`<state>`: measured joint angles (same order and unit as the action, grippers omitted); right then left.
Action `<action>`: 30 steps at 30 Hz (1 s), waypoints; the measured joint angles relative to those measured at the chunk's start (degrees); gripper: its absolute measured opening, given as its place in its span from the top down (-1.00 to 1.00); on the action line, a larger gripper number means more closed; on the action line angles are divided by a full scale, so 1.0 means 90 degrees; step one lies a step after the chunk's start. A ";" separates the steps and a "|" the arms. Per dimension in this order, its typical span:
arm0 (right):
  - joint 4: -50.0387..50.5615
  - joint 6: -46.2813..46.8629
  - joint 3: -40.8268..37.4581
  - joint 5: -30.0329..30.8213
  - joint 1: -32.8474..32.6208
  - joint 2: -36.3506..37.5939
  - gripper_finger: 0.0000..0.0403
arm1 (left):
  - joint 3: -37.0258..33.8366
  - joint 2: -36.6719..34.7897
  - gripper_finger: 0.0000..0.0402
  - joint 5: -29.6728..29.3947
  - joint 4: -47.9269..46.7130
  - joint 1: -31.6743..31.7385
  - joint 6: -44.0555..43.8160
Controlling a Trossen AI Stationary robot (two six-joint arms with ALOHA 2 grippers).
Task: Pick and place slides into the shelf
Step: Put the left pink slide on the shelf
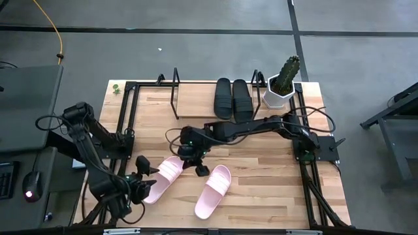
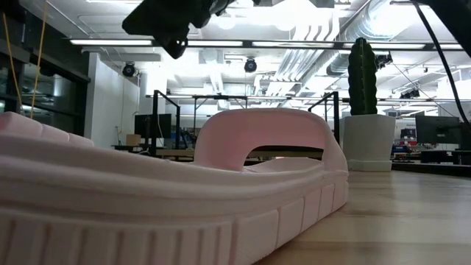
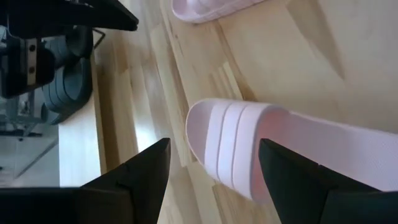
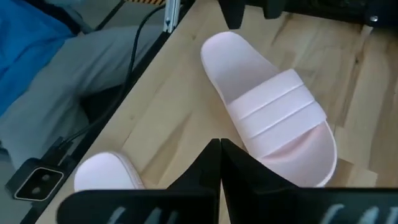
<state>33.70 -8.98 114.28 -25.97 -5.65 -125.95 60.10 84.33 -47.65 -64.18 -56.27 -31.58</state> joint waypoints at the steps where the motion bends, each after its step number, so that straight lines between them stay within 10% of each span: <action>1: 0.0007 -0.0002 0.0000 0.0073 -0.0032 -0.0002 1.00 | 0.0003 0.0033 -0.15 -0.0018 0.0057 0.0001 0.0108; 30: 0.0072 0.0112 -0.0005 0.1915 0.0012 -0.0007 1.00 | 0.0015 0.0292 -0.16 0.0341 0.0637 0.0085 -0.0040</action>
<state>34.35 -7.97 114.24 -8.73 -5.54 -126.02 60.23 86.96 -44.58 -58.45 -55.51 -31.94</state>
